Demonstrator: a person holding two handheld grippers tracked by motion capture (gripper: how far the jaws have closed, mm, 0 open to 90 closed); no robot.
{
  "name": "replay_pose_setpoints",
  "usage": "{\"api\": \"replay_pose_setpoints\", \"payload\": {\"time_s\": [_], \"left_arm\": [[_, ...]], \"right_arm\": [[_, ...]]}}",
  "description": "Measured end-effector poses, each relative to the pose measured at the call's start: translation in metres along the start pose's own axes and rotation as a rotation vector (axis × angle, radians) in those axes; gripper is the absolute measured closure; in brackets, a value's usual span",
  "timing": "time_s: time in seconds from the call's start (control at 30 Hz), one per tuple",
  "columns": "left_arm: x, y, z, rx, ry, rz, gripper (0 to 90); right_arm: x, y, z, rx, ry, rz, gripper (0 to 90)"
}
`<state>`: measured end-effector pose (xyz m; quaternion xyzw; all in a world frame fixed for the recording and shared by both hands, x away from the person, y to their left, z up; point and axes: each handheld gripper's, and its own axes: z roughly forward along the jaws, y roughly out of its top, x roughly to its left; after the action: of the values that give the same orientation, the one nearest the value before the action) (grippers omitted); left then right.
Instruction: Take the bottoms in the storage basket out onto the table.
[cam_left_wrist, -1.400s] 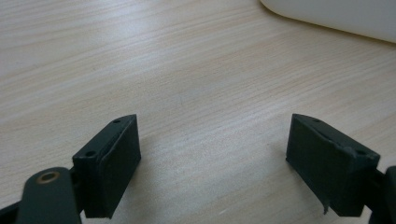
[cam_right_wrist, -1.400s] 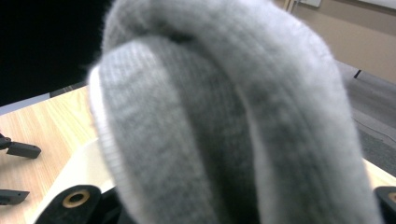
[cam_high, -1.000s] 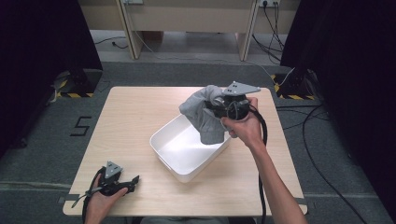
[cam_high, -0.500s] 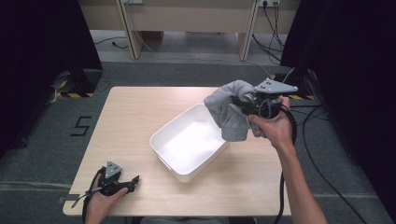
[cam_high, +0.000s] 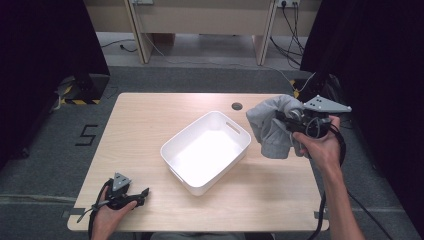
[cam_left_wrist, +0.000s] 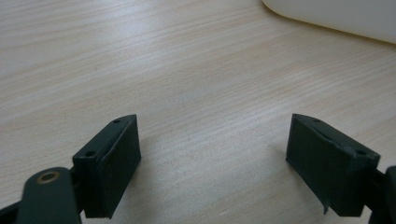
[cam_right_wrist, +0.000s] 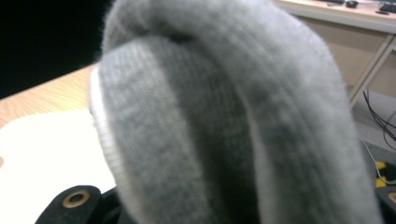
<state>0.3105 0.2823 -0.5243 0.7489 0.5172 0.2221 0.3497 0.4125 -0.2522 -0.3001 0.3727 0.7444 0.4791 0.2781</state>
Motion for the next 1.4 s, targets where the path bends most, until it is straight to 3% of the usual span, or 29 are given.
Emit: {"api": "replay_pose_setpoints", "payload": {"time_s": [0.33,0.43,0.83,0.9,1.13,1.17,1.4], "left_arm": [[0.0,0.0,0.0,-0.001,0.001,-0.001,16.5],[0.0,0.0,0.0,-0.001,0.001,0.001,16.5],[0.0,0.0,0.0,0.001,0.002,0.001,16.5],[0.0,0.0,0.0,0.001,0.003,0.0,16.5],[0.0,0.0,0.0,0.001,0.002,0.0,16.5],[0.0,0.0,0.0,0.001,0.003,0.0,16.5],[0.0,0.0,0.0,0.001,0.003,0.0,16.5]], "right_arm": [[-0.006,-0.038,-0.002,0.032,-0.028,0.031,66.5],[-0.004,-0.056,0.0,0.047,-0.022,0.042,66.5],[0.002,-0.096,0.008,0.091,0.005,0.081,66.4],[0.001,-0.111,0.016,0.138,0.007,0.095,66.2],[-0.004,-0.134,0.031,0.203,-0.023,0.122,66.0],[-0.004,-0.142,0.038,0.24,-0.037,0.115,65.8],[-0.002,-0.158,0.06,0.328,-0.079,0.081,65.2]]}}
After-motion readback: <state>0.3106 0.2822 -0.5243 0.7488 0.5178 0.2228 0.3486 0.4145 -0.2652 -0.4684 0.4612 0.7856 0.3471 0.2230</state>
